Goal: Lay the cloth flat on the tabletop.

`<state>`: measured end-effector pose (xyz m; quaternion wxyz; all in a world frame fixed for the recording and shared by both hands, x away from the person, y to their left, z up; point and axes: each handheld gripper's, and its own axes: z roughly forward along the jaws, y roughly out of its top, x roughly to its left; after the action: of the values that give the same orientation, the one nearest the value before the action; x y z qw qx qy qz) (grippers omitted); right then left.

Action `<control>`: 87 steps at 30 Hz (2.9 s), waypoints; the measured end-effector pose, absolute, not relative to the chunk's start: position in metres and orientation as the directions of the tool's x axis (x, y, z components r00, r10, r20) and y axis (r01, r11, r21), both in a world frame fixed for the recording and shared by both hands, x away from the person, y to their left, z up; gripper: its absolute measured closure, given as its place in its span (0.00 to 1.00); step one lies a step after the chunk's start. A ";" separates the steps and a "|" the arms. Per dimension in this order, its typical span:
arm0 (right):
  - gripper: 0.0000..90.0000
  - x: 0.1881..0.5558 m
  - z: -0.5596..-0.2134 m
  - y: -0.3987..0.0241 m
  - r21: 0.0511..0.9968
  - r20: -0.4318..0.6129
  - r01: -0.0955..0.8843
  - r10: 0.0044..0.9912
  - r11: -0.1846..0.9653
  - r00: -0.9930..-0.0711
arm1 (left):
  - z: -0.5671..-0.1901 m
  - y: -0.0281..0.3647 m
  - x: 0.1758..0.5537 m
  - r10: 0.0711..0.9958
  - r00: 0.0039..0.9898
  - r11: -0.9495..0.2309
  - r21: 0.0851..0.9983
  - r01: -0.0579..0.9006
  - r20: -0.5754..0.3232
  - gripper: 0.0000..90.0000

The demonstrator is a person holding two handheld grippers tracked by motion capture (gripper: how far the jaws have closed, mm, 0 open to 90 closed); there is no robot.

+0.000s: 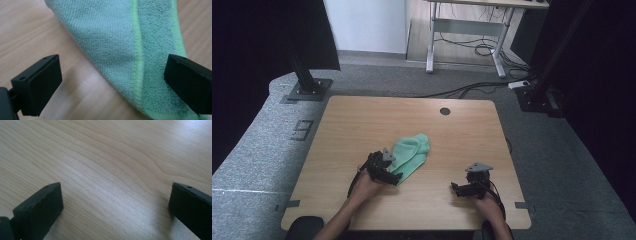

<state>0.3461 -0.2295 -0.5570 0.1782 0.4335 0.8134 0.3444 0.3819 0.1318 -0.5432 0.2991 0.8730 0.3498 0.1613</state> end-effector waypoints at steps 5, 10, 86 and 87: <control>0.00 0.346 -0.557 -0.230 0.715 0.009 0.583 0.828 0.387 -0.561 | -0.544 0.137 0.367 0.706 0.706 -0.566 0.640 0.520 0.052 0.02; 0.00 0.346 -0.557 -0.229 0.715 0.009 0.583 0.828 0.386 -0.560 | -0.546 0.143 0.354 0.710 0.704 -0.545 0.640 0.542 0.008 0.02; 0.00 0.346 -0.557 -0.230 0.715 0.009 0.582 0.828 0.387 -0.561 | -0.494 0.244 0.379 0.852 0.523 -0.342 0.752 0.563 -0.004 0.45; 0.00 0.346 -0.557 -0.230 0.715 0.009 0.583 0.828 0.387 -0.561 | -0.490 0.241 0.380 0.847 0.531 -0.345 0.759 0.552 -0.002 0.45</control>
<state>0.3461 -0.2295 -0.5570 0.1781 0.4335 0.8135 0.3444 0.3797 0.2414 -0.4899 0.3659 0.7947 0.4403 0.2016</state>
